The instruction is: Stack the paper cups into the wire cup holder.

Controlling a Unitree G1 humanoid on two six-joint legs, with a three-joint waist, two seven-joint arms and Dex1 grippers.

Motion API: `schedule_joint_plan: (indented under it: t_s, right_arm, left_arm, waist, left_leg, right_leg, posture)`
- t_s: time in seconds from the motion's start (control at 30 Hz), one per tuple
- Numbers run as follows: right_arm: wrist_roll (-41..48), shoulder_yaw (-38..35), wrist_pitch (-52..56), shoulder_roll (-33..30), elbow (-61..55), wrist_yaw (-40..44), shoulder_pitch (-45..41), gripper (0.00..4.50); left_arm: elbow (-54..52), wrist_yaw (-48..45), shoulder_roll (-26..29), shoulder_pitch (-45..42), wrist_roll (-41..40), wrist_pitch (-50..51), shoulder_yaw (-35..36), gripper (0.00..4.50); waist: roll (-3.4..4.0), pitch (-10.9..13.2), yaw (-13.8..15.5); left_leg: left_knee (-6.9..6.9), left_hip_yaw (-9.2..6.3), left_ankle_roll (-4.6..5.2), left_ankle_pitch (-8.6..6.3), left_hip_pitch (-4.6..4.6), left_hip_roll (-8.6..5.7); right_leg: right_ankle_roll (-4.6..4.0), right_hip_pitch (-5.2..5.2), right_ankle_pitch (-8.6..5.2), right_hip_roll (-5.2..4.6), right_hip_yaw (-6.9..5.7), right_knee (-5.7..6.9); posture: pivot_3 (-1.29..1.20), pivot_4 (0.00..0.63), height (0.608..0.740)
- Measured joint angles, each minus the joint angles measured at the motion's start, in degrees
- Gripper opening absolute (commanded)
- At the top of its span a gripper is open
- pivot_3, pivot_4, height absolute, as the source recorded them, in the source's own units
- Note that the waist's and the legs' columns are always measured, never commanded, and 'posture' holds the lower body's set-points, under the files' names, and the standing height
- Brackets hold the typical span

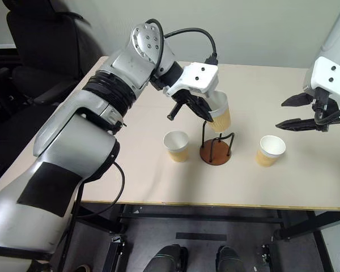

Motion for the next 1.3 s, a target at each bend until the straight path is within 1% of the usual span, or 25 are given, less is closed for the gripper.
schedule_joint_plan:
  t_s: [0.17, 0.3, 0.5, 0.6, 0.63, 0.73, 0.83, 0.87, 0.97, 1.07, 1.17, 1.2, 1.23, 1.3]
  right_arm:
    - [0.2, -1.1, 0.0, 0.0, -0.9, -0.7, 1.5, 2.89]
    - [0.5, -1.2, 0.1, 0.0, -1.6, -1.0, 1.8, 2.89]
    - [0.8, -1.3, 0.1, 0.0, -2.0, -1.3, 2.6, 2.89]
    - [0.9, -1.3, 0.1, -0.1, -2.1, -1.3, 3.3, 2.89]
    - [0.9, -1.3, 0.1, -0.1, -2.1, -1.3, 3.5, 2.89]
    - [1.0, -1.4, 0.1, -0.4, -2.5, -1.3, 3.9, 2.89]
    - [1.0, -1.5, 0.1, -0.5, -2.8, -1.4, 3.9, 2.89]
    - [1.0, -1.5, 0.1, -0.5, -2.8, -1.4, 3.9, 2.89]
    - [1.2, -1.7, 0.6, -0.5, -3.1, -1.7, 3.9, 2.89]
    - [2.4, -2.3, 2.3, -0.3, -4.5, -2.3, 4.7, 2.89]
    - [4.7, -3.6, 5.1, 0.7, -7.5, -3.2, 7.1, 2.89]
    - [5.6, -3.9, 6.0, 1.1, -8.7, -3.7, 8.1, 2.89]
    - [6.3, -4.0, 6.8, 1.6, -9.9, -4.0, 9.2, 2.89]
    - [6.8, -4.0, 7.3, 2.2, -11.0, -4.5, 10.6, 2.89]
  left_arm:
    - [0.4, 0.0, -0.1, 1.6, 0.9, -1.4, -0.8, 0.03]
    - [1.5, 0.0, -0.5, 1.7, 3.4, -3.1, -0.7, 0.03]
    - [2.7, 0.0, -2.4, 2.7, 7.3, -5.5, 1.5, 0.03]
    - [2.9, 0.0, -2.8, 2.8, 8.0, -5.6, 2.5, 0.56]
    - [3.0, 0.0, -3.0, 2.9, 8.2, -5.6, 3.3, 0.86]
    - [3.0, 0.0, -3.5, 2.9, 8.5, -5.9, 4.5, 1.93]
    - [3.0, -0.1, -3.7, 2.9, 9.2, -5.9, 5.1, 2.88]
    - [3.0, -0.1, -3.7, 2.9, 9.2, -5.8, 5.9, 3.28]
    - [3.0, -0.1, -3.6, 2.9, 8.5, -4.3, 9.8, 4.25]
    - [3.2, -0.2, -3.0, 2.6, 5.0, 1.5, 17.3, 4.25]
    - [3.2, -0.2, 0.4, 2.0, 1.9, 7.9, 24.2, 4.25]
    - [3.2, -0.2, 2.2, 2.0, 0.7, 10.2, 26.2, 4.25]
    - [3.2, -0.2, 4.3, 2.1, -0.1, 12.7, 27.8, 4.25]
    - [2.7, -0.2, 6.6, 2.3, -1.3, 15.7, 28.6, 4.25]
  waist:
    - [0.00, 0.0, 0.0]
    - [0.00, 0.0, 0.0]
    - [0.00, 0.0, 0.0]
    - [0.00, 0.0, 0.0]
    - [0.00, 0.0, 0.0]
    - [0.00, 0.0, 0.1]
    - [0.00, 0.0, 0.0]
    - [0.00, 0.0, 0.0]
    - [0.00, 0.0, 0.0]
    - [0.00, 0.0, 0.0]
    - [0.01, 0.0, -0.1]
    - [0.02, 0.0, -0.2]
    - [0.02, 0.0, -0.3]
    - [0.03, 0.0, -0.4]
  left_leg:
    - [0.01, 0.01, -0.01, 0.01, 0.00, -0.02]
    - [0.01, 0.00, -0.01, 0.02, 0.01, -0.01]
    - [0.01, 0.00, -0.01, 0.02, 0.01, -0.01]
    - [0.00, 0.00, -0.01, 0.02, 0.01, -0.01]
    - [0.00, 0.00, -0.01, 0.02, 0.00, -0.01]
    - [0.00, 0.00, 0.00, 0.01, 0.00, -0.02]
    - [-0.01, 0.00, 0.00, 0.01, 0.01, -0.01]
    - [-0.01, 0.00, 0.00, 0.01, 0.01, -0.01]
    - [0.00, 0.00, 0.00, 0.01, 0.01, -0.01]
    - [-0.03, 0.01, 0.00, 0.01, 0.00, -0.01]
    - [-0.09, 0.02, -0.08, 0.06, 0.02, 0.01]
    - [-0.11, 0.02, -0.24, 0.15, 0.03, 0.02]
    - [-0.12, 0.04, -0.44, 0.27, 0.03, 0.04]
    - [-0.12, 0.04, -0.59, 0.36, 0.03, 0.03]
  right_leg:
    - [0.02, 0.01, 0.01, 0.01, -0.01, 0.00]
    - [0.03, 0.03, 0.01, 0.00, -0.01, -0.02]
    - [0.04, 0.04, 0.01, 0.00, 0.00, -0.03]
    - [0.04, 0.04, 0.00, 0.00, -0.01, -0.03]
    - [0.04, 0.04, 0.00, 0.00, -0.01, -0.04]
    - [0.04, 0.04, 0.00, 0.00, 0.00, -0.05]
    - [0.04, 0.04, 0.00, 0.00, 0.00, -0.03]
    - [0.04, 0.04, 0.00, 0.00, 0.00, -0.04]
    - [0.04, 0.04, 0.00, 0.00, 0.00, -0.04]
    - [0.04, 0.03, -0.01, 0.01, 0.00, -0.04]
    - [0.02, 0.00, -0.05, 0.05, 0.00, -0.04]
    - [0.00, 0.00, -0.08, 0.06, 0.00, -0.03]
    - [-0.03, -0.02, -0.09, 0.10, 0.00, -0.04]
    - [-0.06, -0.03, -0.11, 0.09, 0.02, -0.03]
  posture:
    - [0.00, 0.150, 0.740]
    - [0.00, 0.150, 0.740]
    - [0.00, 0.150, 0.740]
    - [0.00, 0.150, 0.740]
    - [0.00, 0.150, 0.740]
    - [0.00, 0.150, 0.740]
    - [0.00, 0.150, 0.740]
    - [0.00, 0.150, 0.740]
    - [0.00, 0.150, 0.740]
    - [0.00, 0.150, 0.740]
    - [0.00, 0.150, 0.740]
    - [0.00, 0.150, 0.740]
    - [0.00, 0.150, 0.740]
    - [0.00, 0.150, 0.740]
